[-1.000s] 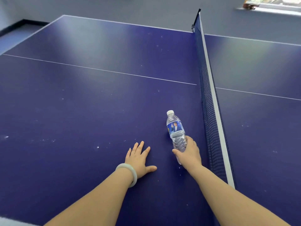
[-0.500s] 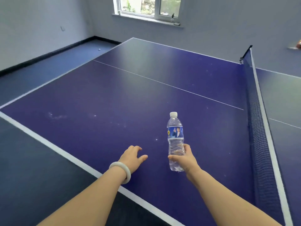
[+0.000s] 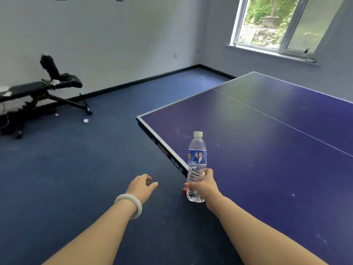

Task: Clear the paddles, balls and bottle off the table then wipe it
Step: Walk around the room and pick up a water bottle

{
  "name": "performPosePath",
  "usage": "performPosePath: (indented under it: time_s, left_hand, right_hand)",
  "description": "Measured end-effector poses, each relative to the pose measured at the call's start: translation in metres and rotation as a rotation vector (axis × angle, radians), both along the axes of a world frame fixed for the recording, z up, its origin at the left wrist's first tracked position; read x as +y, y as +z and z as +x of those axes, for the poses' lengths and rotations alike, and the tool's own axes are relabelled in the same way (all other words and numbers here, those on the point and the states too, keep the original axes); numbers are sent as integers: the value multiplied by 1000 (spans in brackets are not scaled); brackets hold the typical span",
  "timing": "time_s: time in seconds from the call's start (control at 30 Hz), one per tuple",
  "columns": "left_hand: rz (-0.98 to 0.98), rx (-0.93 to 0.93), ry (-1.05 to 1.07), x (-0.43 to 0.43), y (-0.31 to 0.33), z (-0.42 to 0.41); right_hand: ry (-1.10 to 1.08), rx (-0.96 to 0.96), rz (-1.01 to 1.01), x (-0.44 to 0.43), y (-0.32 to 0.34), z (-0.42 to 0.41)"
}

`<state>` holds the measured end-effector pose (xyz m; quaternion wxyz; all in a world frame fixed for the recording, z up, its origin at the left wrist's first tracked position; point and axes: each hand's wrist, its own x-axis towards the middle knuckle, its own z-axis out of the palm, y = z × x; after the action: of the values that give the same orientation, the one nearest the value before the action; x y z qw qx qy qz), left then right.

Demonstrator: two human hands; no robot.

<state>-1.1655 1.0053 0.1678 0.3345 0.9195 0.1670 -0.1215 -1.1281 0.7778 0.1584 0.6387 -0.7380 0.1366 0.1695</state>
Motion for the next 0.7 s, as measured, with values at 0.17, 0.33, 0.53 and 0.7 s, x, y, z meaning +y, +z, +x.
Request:
performPosePath:
  time_s: [0.17,0.33,0.53,0.7]
  left_hand:
    - [21,10,125,75,0,9]
    - [30,28,202,131,-7,45]
    - [81,42,223,192,-10,144]
    - [119,49,188,224,0,244]
  right_hand:
    - [109,-28,17,91,3,29]
    - [248,-24,56,162,-12,80]
    - [284,-32,89,229,-23,183]
    - [286,-58,85,266,-11,281]
